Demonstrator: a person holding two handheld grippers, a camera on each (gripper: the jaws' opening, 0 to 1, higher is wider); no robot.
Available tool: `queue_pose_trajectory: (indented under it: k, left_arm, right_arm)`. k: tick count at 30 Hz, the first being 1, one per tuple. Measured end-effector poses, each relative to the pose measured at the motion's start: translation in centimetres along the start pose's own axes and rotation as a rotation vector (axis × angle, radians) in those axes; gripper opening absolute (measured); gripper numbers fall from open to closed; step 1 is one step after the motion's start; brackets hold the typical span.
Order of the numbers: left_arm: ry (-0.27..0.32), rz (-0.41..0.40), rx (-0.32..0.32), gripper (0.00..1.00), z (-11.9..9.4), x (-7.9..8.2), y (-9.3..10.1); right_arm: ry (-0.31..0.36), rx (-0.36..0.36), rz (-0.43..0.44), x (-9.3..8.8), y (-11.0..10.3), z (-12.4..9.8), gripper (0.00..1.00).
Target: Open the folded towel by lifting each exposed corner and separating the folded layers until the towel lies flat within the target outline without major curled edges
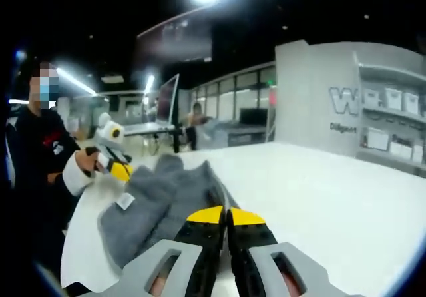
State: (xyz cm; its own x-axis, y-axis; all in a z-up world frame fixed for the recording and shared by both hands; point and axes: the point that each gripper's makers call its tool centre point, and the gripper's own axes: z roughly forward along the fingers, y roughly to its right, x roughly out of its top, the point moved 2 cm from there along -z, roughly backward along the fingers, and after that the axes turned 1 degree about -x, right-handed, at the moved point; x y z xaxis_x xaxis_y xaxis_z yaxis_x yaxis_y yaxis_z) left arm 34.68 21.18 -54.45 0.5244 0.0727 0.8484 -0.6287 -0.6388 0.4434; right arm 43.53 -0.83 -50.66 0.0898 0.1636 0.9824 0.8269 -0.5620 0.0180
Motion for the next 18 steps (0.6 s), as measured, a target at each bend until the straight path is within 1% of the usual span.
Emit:
queue_pose_trajectory:
  k: [5,6,11,18]
  left_arm:
    - [-0.008,0.001,0.004,0.02,-0.2,-0.1,0.0]
    - [-0.011,0.002,0.003,0.02,-0.2,-0.2,0.1]
    - [-0.036,-0.002,-0.014,0.02,-0.2,-0.5,0.2]
    - [-0.048,0.003,-0.018,0.02,-0.4,-0.8,0.4]
  right_arm:
    - [-0.015,-0.012,0.007,-0.4,0.3,0.0,0.0]
    - [-0.019,-0.017,0.008,-0.4,0.7,0.1,0.0]
    - [-0.031,-0.037,0.013,-0.6,1.3,0.1,0.0]
    - [-0.049,-0.065,0.013,-1.0,2.0,0.0,0.0]
